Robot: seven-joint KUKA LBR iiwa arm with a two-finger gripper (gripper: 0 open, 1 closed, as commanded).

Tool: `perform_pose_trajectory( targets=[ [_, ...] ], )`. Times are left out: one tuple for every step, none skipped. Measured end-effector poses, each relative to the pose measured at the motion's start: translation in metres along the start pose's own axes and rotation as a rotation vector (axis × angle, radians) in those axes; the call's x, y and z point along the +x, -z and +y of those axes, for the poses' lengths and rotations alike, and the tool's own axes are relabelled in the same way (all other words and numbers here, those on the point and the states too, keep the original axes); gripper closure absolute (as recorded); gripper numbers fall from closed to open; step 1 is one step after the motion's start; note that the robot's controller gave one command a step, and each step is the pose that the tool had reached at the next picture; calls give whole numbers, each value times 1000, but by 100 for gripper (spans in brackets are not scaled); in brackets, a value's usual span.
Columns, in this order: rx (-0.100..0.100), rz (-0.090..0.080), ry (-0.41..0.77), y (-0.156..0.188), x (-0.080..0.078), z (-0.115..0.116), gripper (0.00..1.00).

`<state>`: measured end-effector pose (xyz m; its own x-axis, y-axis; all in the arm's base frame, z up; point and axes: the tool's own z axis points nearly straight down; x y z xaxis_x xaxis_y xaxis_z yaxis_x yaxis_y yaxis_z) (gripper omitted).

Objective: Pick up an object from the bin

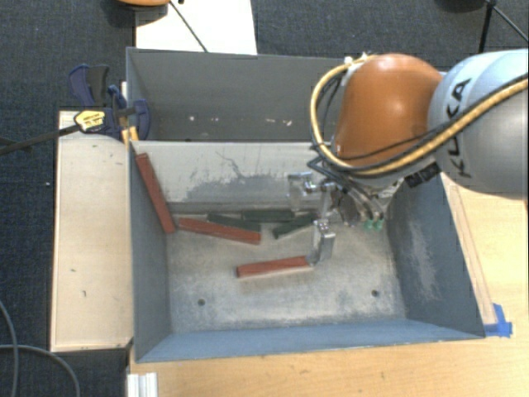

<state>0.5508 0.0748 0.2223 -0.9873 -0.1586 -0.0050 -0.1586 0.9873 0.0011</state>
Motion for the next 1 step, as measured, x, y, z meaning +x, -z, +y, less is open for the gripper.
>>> perform_pose_trajectory(
  targets=[
    [1,3,-1,-1,1,-1,0]
  ],
)
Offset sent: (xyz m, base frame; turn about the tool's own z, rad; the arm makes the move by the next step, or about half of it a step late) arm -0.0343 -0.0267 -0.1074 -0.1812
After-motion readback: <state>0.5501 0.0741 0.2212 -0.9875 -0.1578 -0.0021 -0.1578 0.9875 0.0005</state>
